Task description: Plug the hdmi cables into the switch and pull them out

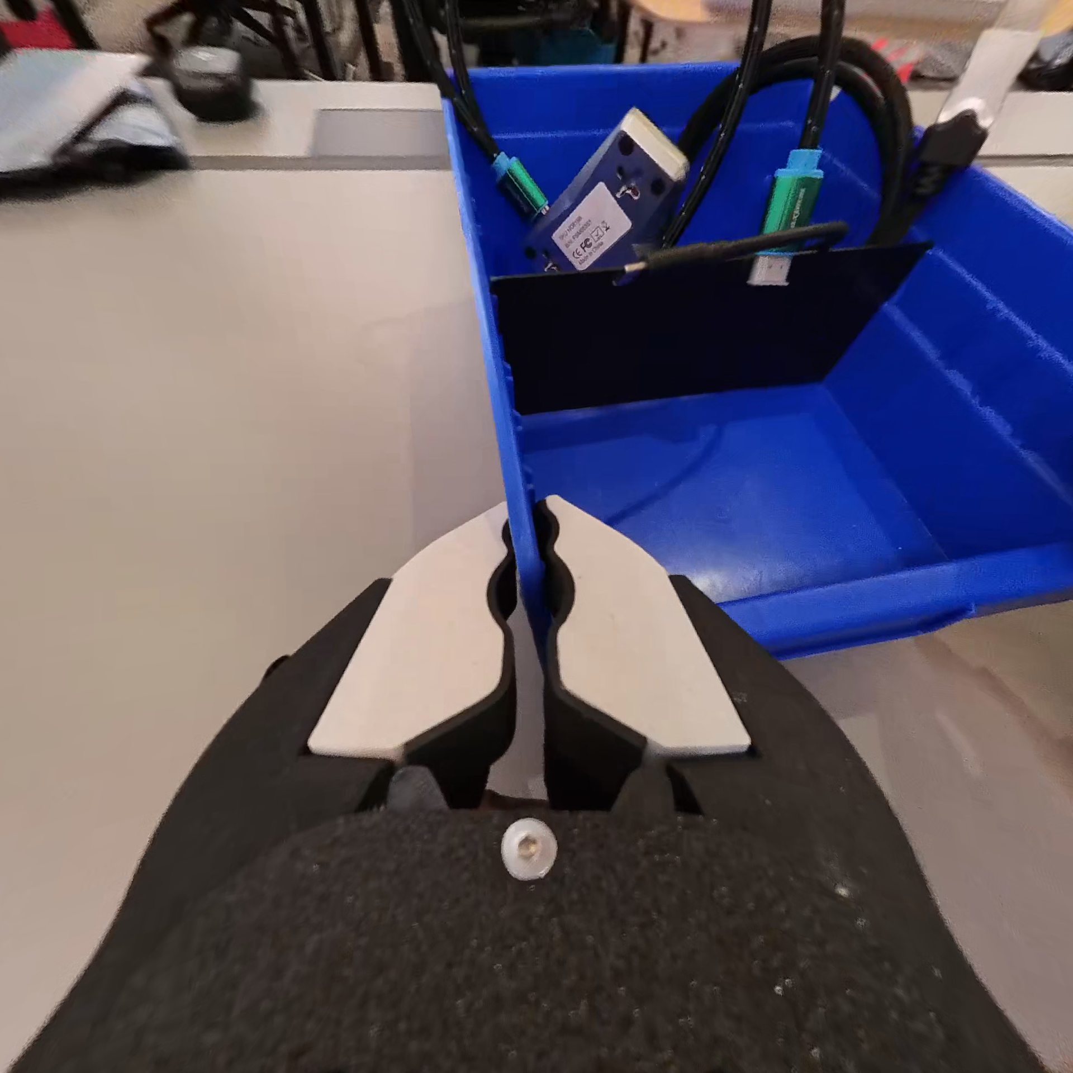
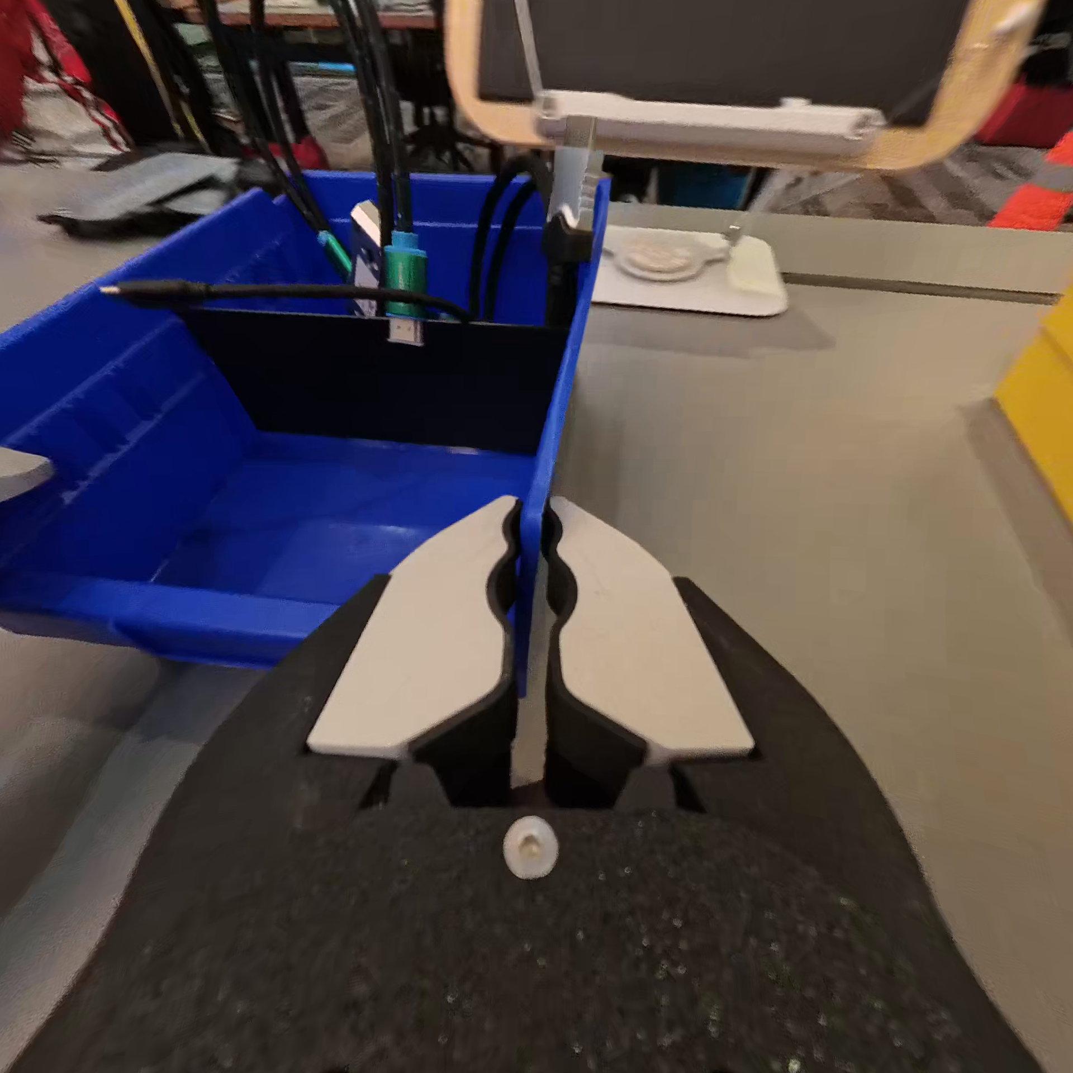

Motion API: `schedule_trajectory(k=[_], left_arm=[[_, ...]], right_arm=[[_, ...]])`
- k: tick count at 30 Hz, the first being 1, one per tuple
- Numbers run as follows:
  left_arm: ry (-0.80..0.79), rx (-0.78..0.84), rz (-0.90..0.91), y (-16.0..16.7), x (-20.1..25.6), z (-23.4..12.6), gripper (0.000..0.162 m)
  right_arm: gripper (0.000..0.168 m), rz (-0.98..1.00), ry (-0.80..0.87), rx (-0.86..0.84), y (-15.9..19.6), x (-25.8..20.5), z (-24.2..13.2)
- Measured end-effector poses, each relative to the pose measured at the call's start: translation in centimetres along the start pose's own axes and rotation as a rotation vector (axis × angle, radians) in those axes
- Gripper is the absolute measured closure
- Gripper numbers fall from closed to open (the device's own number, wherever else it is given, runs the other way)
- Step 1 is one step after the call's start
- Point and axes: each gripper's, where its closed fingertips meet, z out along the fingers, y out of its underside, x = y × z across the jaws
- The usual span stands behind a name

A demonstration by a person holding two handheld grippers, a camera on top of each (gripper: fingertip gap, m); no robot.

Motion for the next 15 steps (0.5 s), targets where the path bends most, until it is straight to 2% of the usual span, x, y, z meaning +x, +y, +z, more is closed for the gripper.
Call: schedule_trajectory(k=[5, 7, 9, 10, 12, 15], left_arm=[[-0.076, 0.035, 0.095, -1.7, -9.6, 0.2, 0.159], [-0.086, 0.017, 0.104, -1.7, -12.7, 0.5, 0.158], [-0.086, -0.028, 0.094, -0.7, -15.1, 1.1, 0.158], [-0.092, -0.038, 0.061, -0.2, -16.0, 1.6, 0.158], [-0.059, 0.008, -0.054, -0.3, -16.2, 1.7, 0.159], [-0.083, 0.016, -0.069, -0.3, -15.9, 1.6, 0.159]], right_arm=[[0.163, -0.049, -0.052, 0.031, -1.1, -9.0, 3.4], [0.162, -0.064, -0.073, 0.050, -1.4, -12.0, 4.3], [0.161, -0.067, -0.118, -0.001, -0.4, -14.5, 5.2], [0.160, -0.072, -0.142, -0.024, 0.3, -15.4, 5.4], [0.158, -0.089, -0.152, 0.033, 0.4, -16.2, 5.6], [0.155, -0.074, -0.239, 0.013, 0.3, -16.0, 5.7]])
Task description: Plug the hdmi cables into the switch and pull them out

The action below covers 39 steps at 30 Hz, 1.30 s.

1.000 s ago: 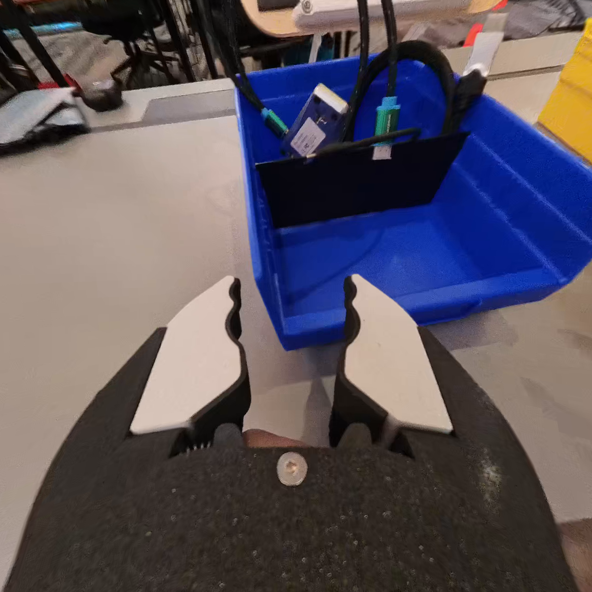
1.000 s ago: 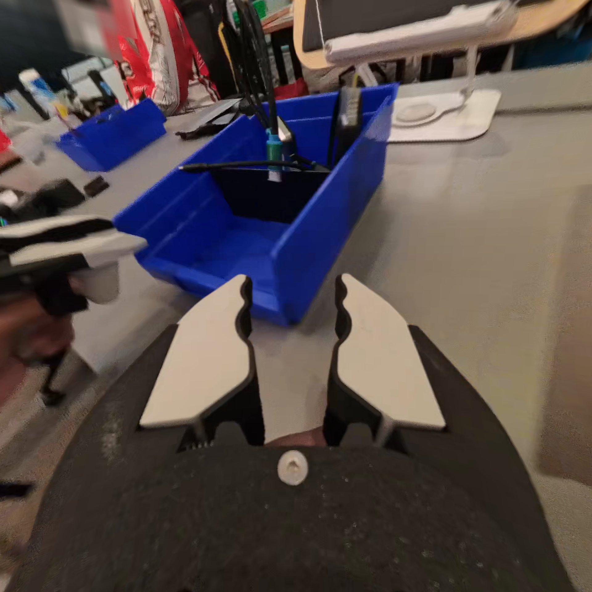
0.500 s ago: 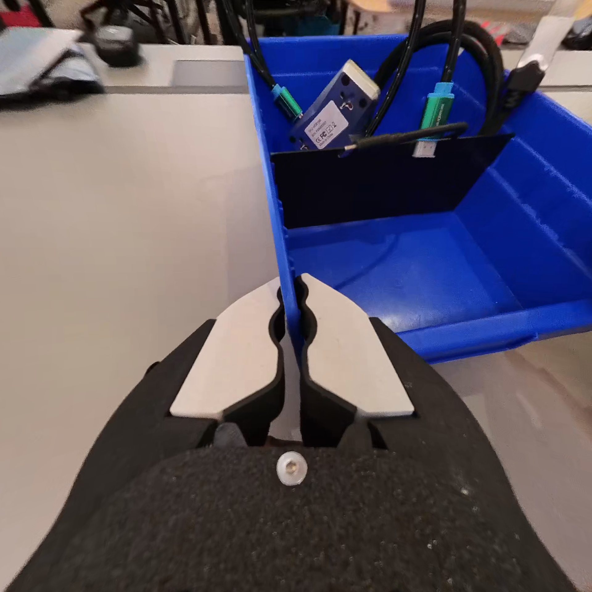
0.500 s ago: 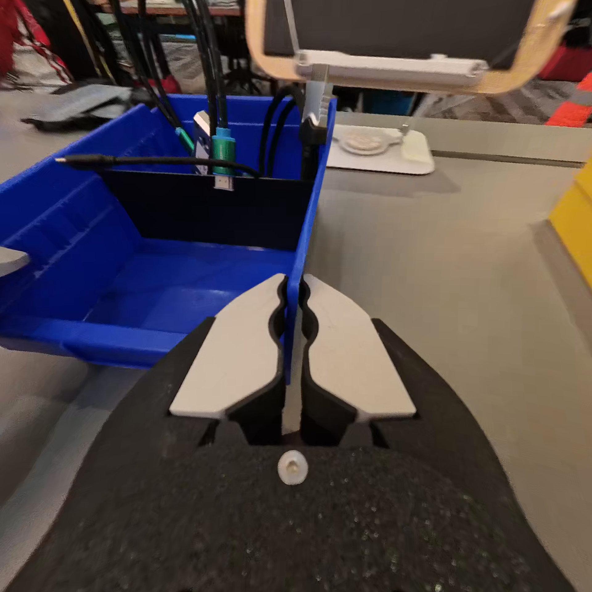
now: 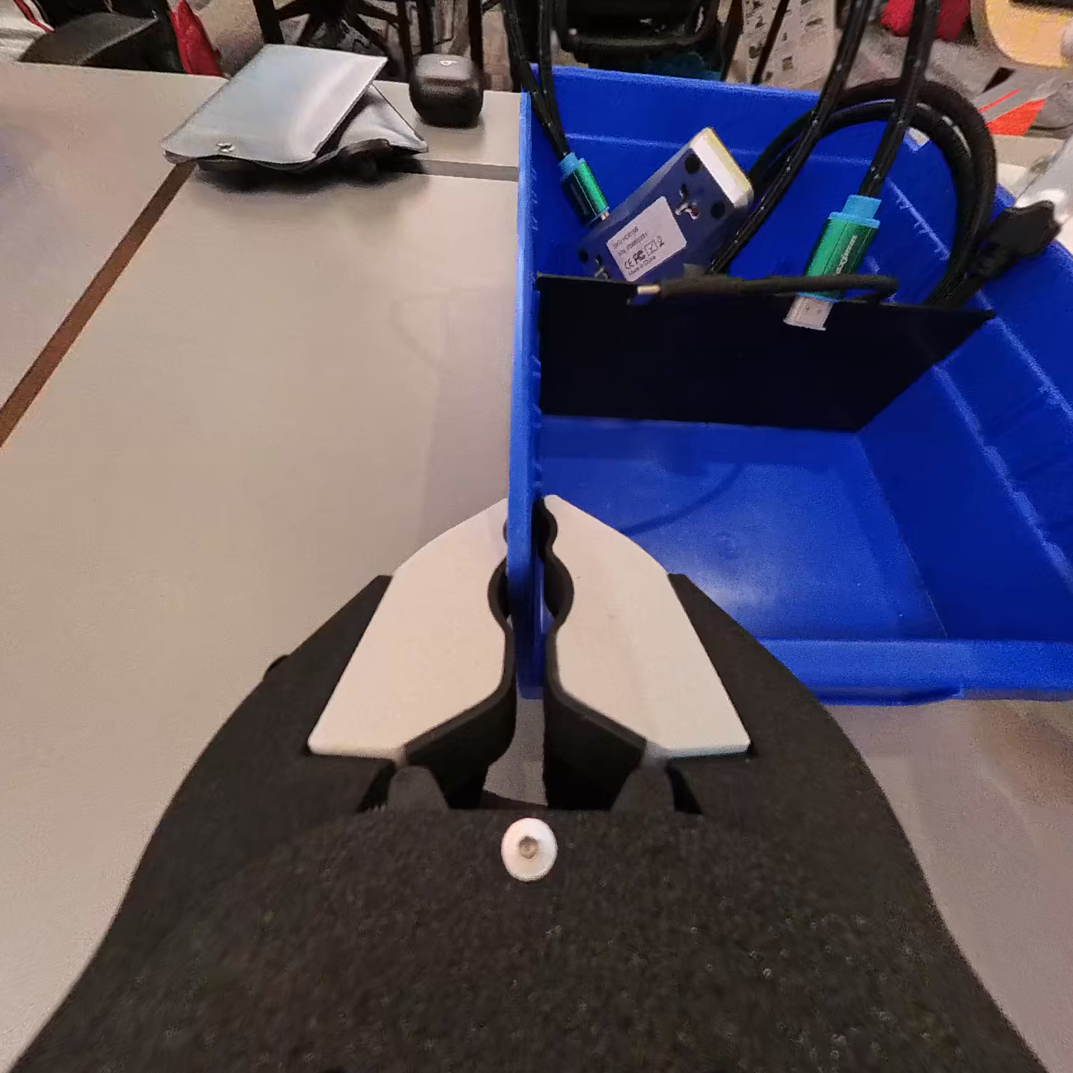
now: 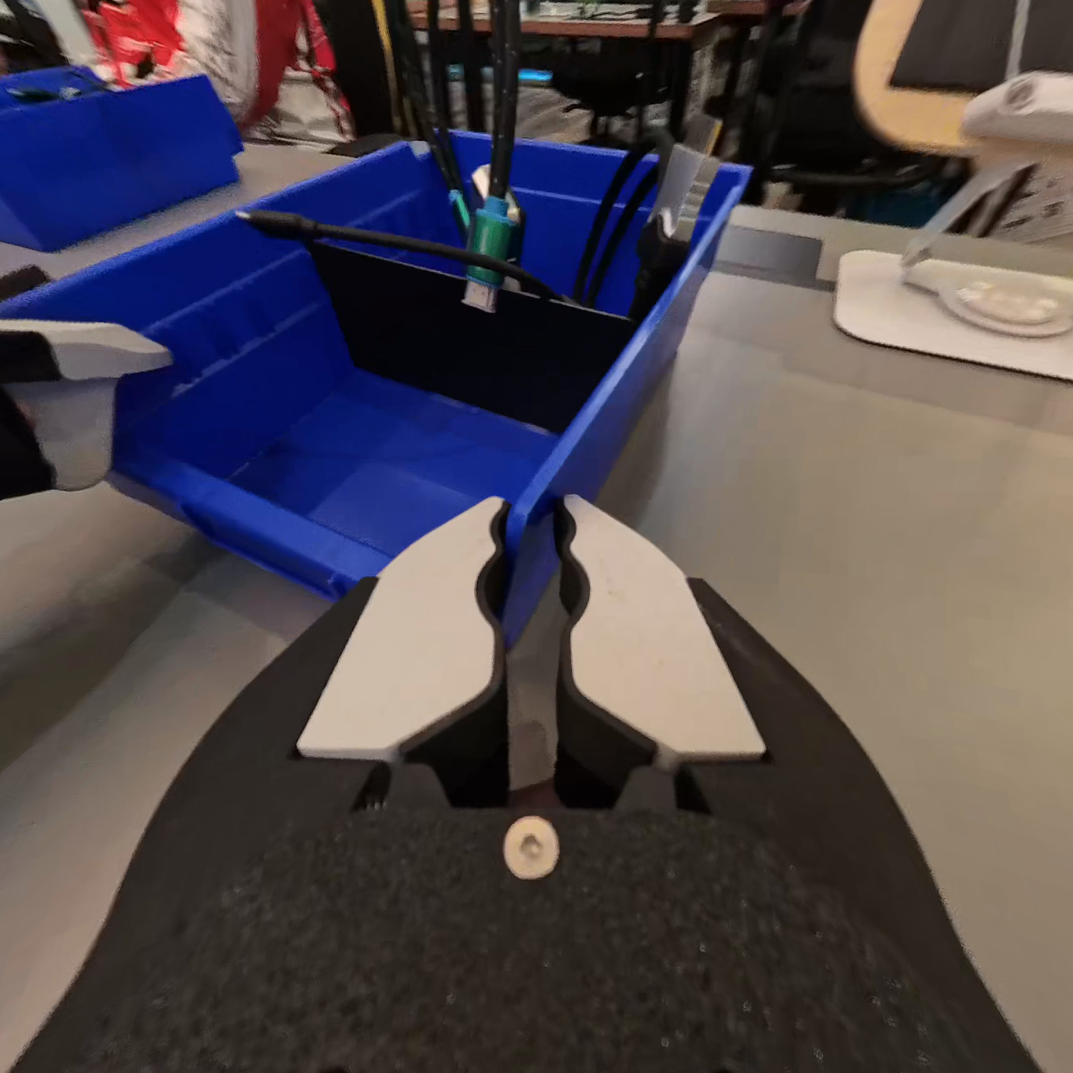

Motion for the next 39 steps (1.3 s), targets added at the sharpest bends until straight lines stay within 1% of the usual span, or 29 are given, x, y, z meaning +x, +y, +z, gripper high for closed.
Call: schedule_trajectory(k=[4, 5, 7, 9, 11, 14, 15, 17, 18, 21, 23, 24, 25, 26, 27, 29, 31, 34, 39], left_arm=[[0.001, 0.006, 0.017, 0.3, 0.6, -0.3, 0.159], [0.000, 0.004, 0.021, 0.4, 0.7, -0.4, 0.159], [-0.011, -0.003, 0.041, 0.7, 0.8, -0.7, 0.159], [-0.041, -0.013, 0.055, 0.9, 0.6, -0.9, 0.156], [-0.076, -0.007, 0.058, 0.7, 0.2, -1.8, 0.144], [-0.088, 0.037, 0.015, -0.1, 0.2, -4.5, 0.136], [-0.094, 0.051, 0.002, -0.2, 0.4, -5.5, 0.136], [-0.111, 0.090, -0.025, -0.3, 1.1, -7.4, 0.134], [-0.098, 0.102, -0.036, 0.0, 2.1, -8.1, 0.131], [-0.025, 0.120, -0.081, 2.1, 6.5, -9.3, 0.131], [0.087, 0.111, -0.134, 3.7, 10.6, -9.1, 0.131], [0.146, 0.080, -0.127, 4.2, 12.7, -8.7, 0.131], [0.193, 0.049, -0.087, 4.4, 14.3, -8.4, 0.131], [0.205, 0.049, -0.033, 4.1, 15.2, -8.1, 0.131], [0.198, 0.066, 0.025, 3.8, 15.6, -7.6, 0.131], [0.190, 0.067, 0.120, 3.7, 16.0, -6.8, 0.131], [0.176, 0.051, 0.145, 4.1, 16.1, -6.2, 0.131], [0.188, 0.011, 0.142, 4.9, 16.5, -6.1, 0.131], [0.109, 0.010, 0.221, 5.2, 15.4, -6.2, 0.131]], right_arm=[[0.153, 0.027, -0.169, -0.091, 0.2, 0.3, -0.9], [0.149, 0.028, -0.202, -0.104, 0.1, 0.4, -1.5], [0.149, 0.013, -0.279, -0.104, -0.5, 0.5, -3.5], [0.142, -0.037, -0.343, -0.076, -0.9, 1.3, -6.1], [0.141, -0.102, -0.392, -0.032, -1.1, 3.2, -9.2], [0.141, -0.132, -0.397, 0.055, -1.5, 9.2, -13.7], [0.141, -0.123, -0.371, 0.063, -1.4, 12.0, -15.0], [0.141, -0.081, -0.252, 0.054, -0.2, 18.8, -17.3], [0.141, -0.046, -0.184, 0.045, 0.7, 22.4, -18.6], [0.141, 0.121, 0.013, 0.018, 4.4, 32.6, -23.0], [0.140, 0.298, 0.072, 0.026, 7.2, 37.3, -25.9], [0.135, 0.382, 0.065, 0.041, 7.9, 38.9, -27.2], [0.134, 0.460, 0.081, 0.068, 8.0, 40.6, -28.2], [0.135, 0.505, 0.107, 0.103, 7.7, 42.2, -29.0], [0.135, 0.507, 0.135, 0.127, 7.5, 43.6, -29.5], [0.135, 0.443, 0.226, 0.092, 8.2, 45.7, -29.9], [0.135, 0.402, 0.279, 0.047, 9.0, 46.5, -29.8], [0.135, 0.415, 0.254, 0.054, 8.8, 45.4, -29.6], [0.137, 0.385, 0.218, 0.018, 9.1, 44.1, -29.0]])
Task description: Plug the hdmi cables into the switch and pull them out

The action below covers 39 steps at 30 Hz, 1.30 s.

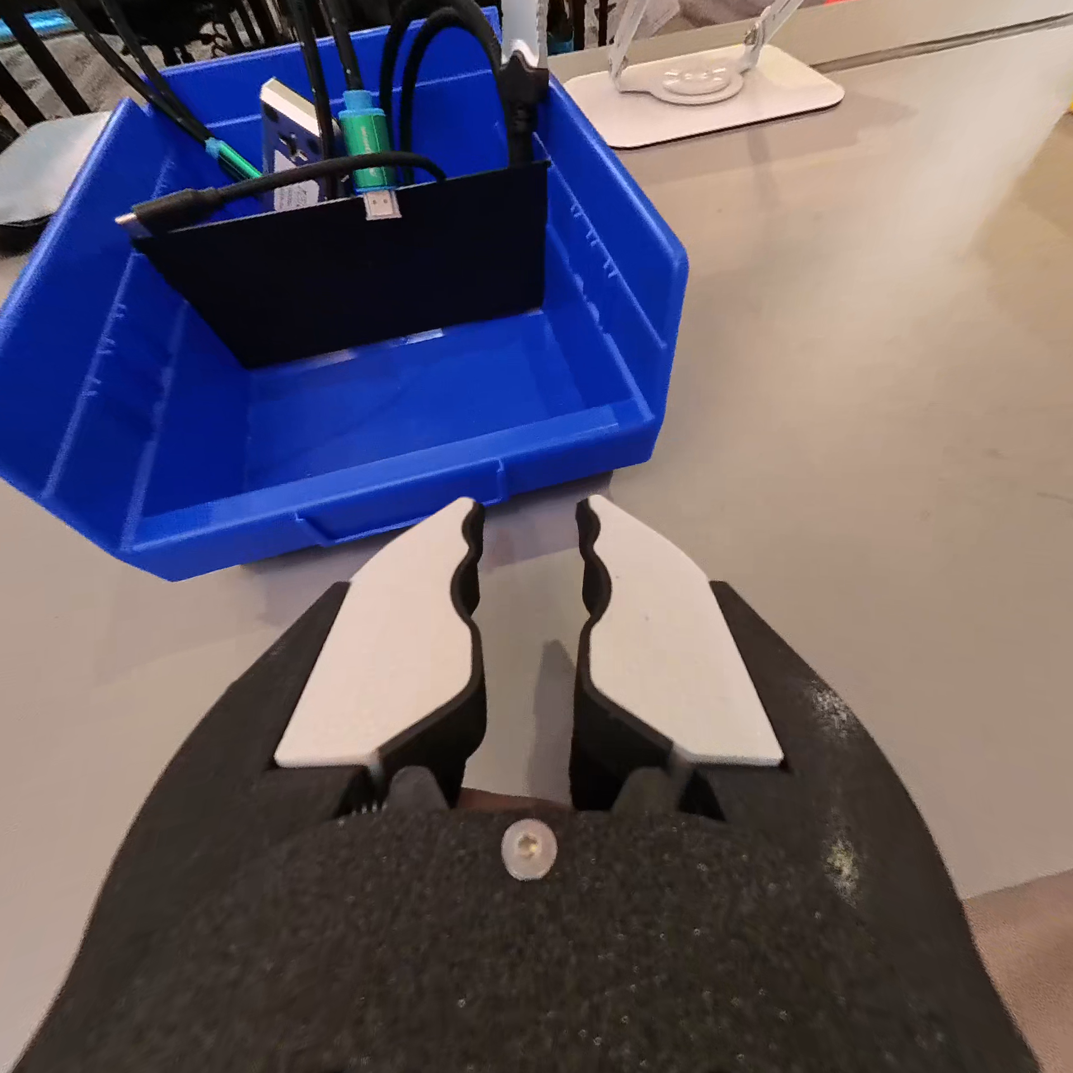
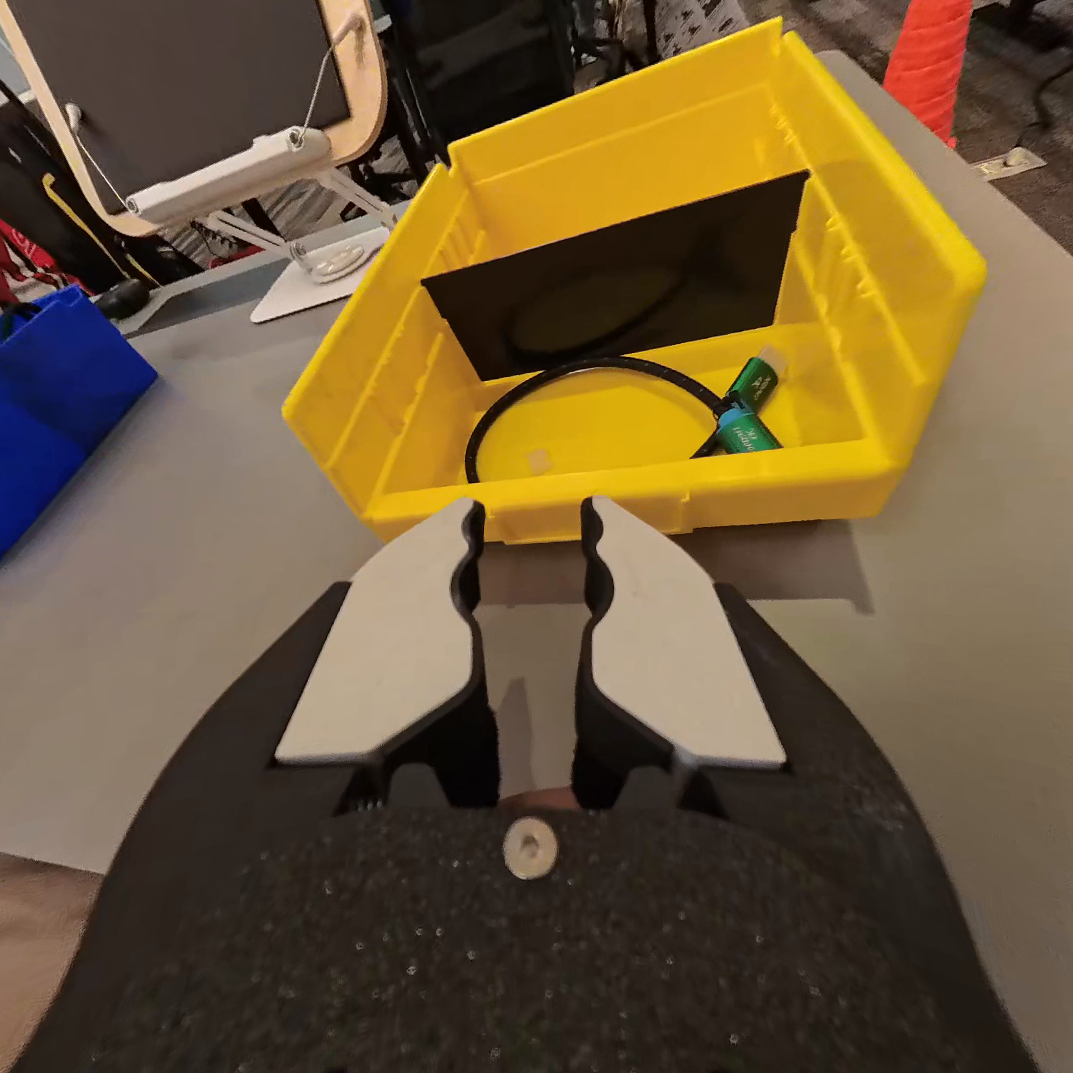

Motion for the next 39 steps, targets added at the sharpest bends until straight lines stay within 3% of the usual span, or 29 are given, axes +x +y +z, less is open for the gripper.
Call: schedule_trajectory(k=[21, 24, 26, 31, 35, 39], left_arm=[[0.057, -0.020, -0.081, 0.4, 0.4, -0.3, 0.126], [0.197, 0.030, -0.204, -1.8, 1.3, -1.0, 0.125], [0.262, -0.011, -0.184, -3.3, 0.4, -0.7, 0.122], [0.215, -0.166, 0.354, -8.6, -6.8, 3.7, 0.119], [0.317, -0.293, 0.445, -12.5, -11.5, 10.4, 0.113], [0.363, -0.434, 0.495, -12.0, -13.1, 16.7, 0.103]], right_arm=[[0.140, -0.037, 0.000, -0.021, 0.4, -0.7, 0.9], [0.140, -0.037, 0.004, -0.020, 0.4, -0.6, 1.0], [0.140, -0.047, 0.007, -0.031, 0.6, -0.5, 1.1], [0.140, -0.042, -0.011, -0.030, 0.6, -0.7, 1.2], [0.140, -0.030, -0.012, -0.035, 0.6, -0.6, 1.4], [0.140, -0.050, 0.016, -0.033, 0.6, -0.3, 1.1]])
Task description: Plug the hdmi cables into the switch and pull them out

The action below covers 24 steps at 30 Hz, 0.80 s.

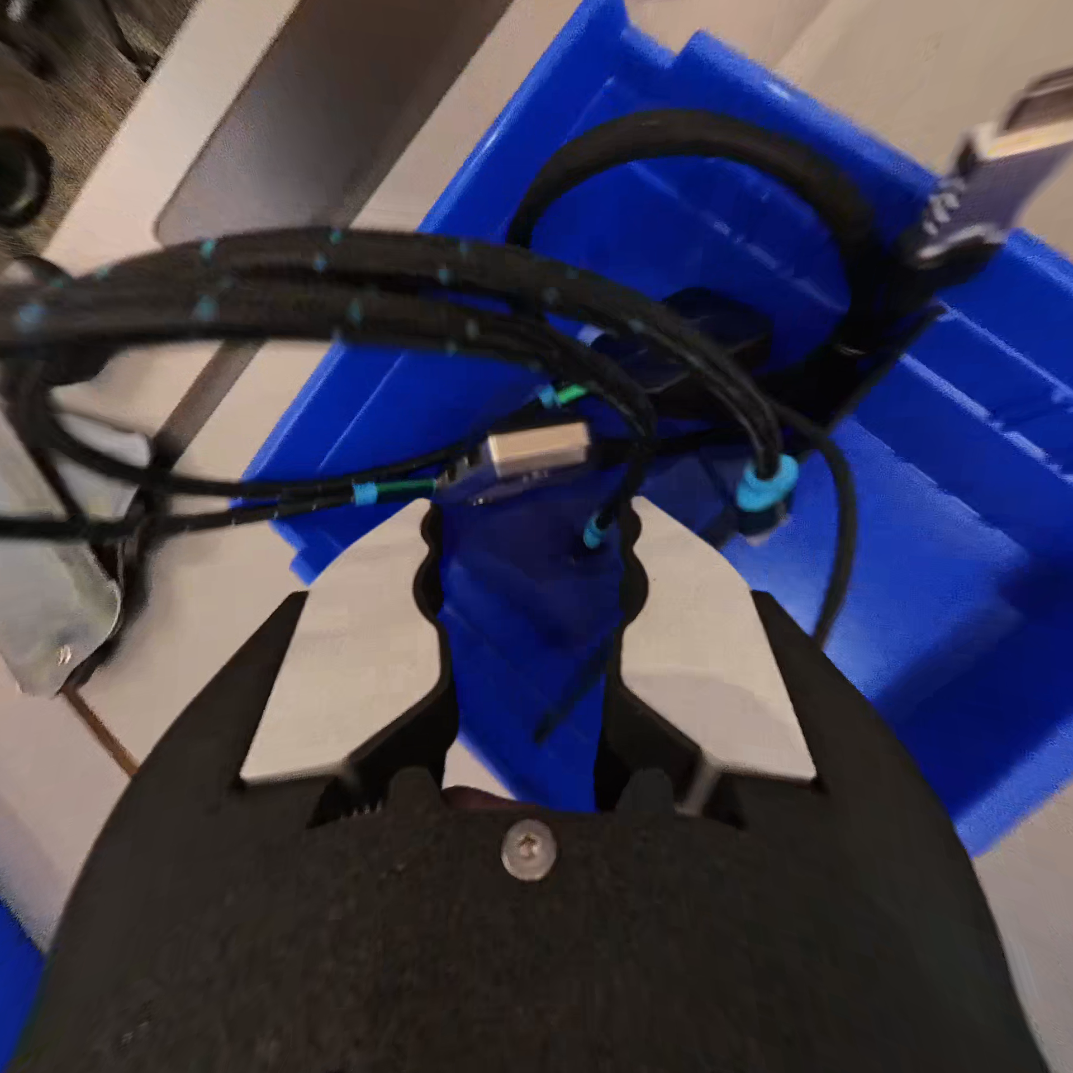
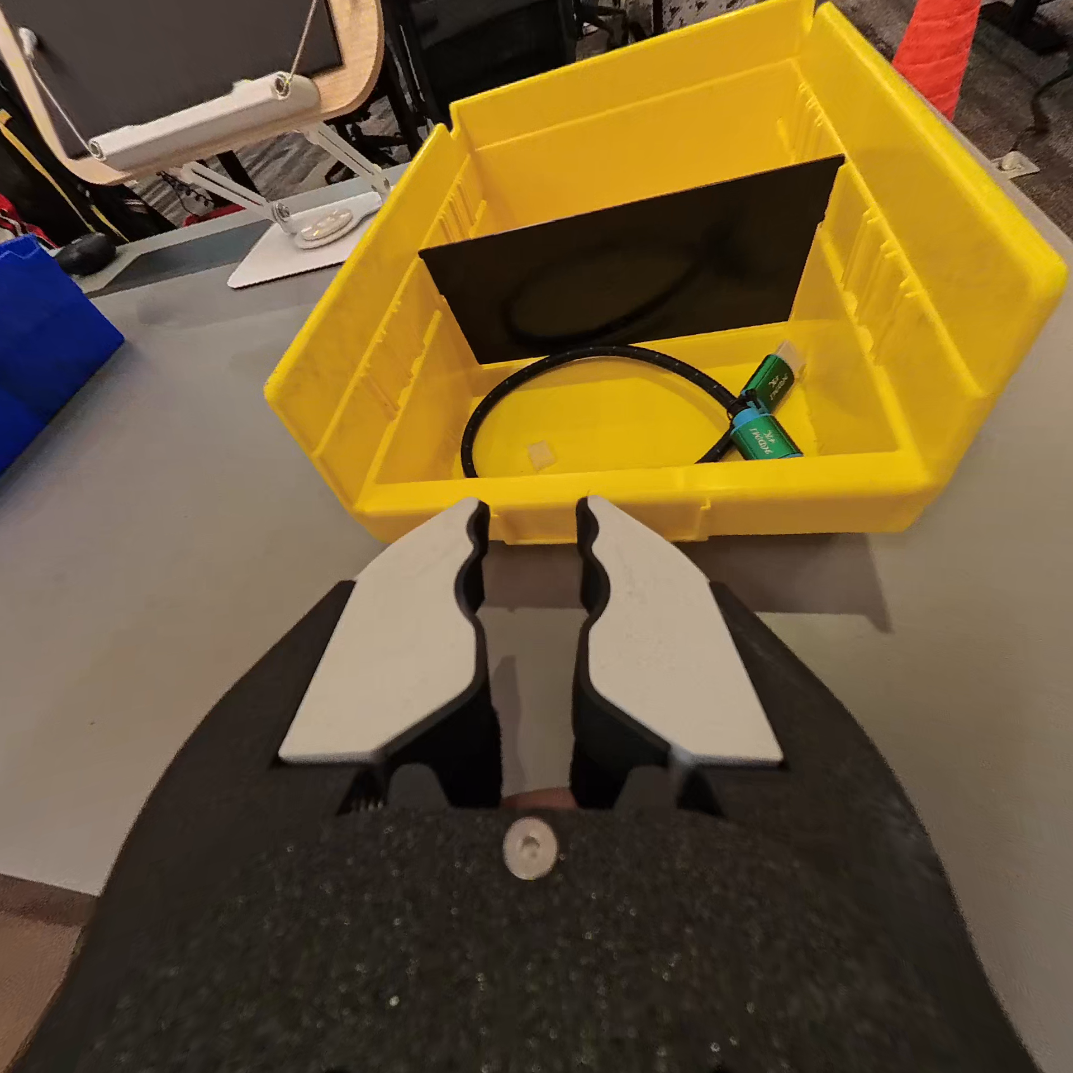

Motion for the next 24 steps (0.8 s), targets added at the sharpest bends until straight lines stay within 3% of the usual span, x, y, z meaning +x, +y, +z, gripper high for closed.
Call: schedule_trajectory(k=[5, 10, 17, 18, 20, 22, 24], left_arm=[[0.028, -0.016, 0.045, -1.0, 0.4, 3.8, 0.098], [-0.130, -0.134, 0.146, 0.1, -0.2, 4.9, 0.097], [-0.291, -0.203, 0.145, 1.0, -1.2, 4.9, 0.098], [-0.321, -0.184, 0.147, 0.8, -1.5, 4.6, 0.103], [-0.458, -0.133, 0.223, 0.1, -2.6, 2.4, 0.154], [-0.377, -0.048, 0.173, -0.9, -1.2, 1.0, 0.153], [-0.423, -0.050, 0.185, -0.5, -1.4, 0.0, 0.152]], right_arm=[[0.140, 0.002, 0.036, -0.002, 0.5, 0.5, -0.6], [0.140, 0.034, 0.037, -0.014, 1.0, 1.0, -0.6], [0.140, 0.003, -0.009, -0.023, 0.9, -0.1, -0.3], [0.140, -0.003, -0.015, -0.025, 1.0, -0.4, -0.3], [0.140, -0.008, -0.025, -0.024, 1.0, -0.7, -0.4], [0.140, 0.002, -0.041, -0.013, 0.8, -1.1, -0.6], [0.140, 0.008, -0.057, -0.009, 0.7, -1.5, -0.6]])
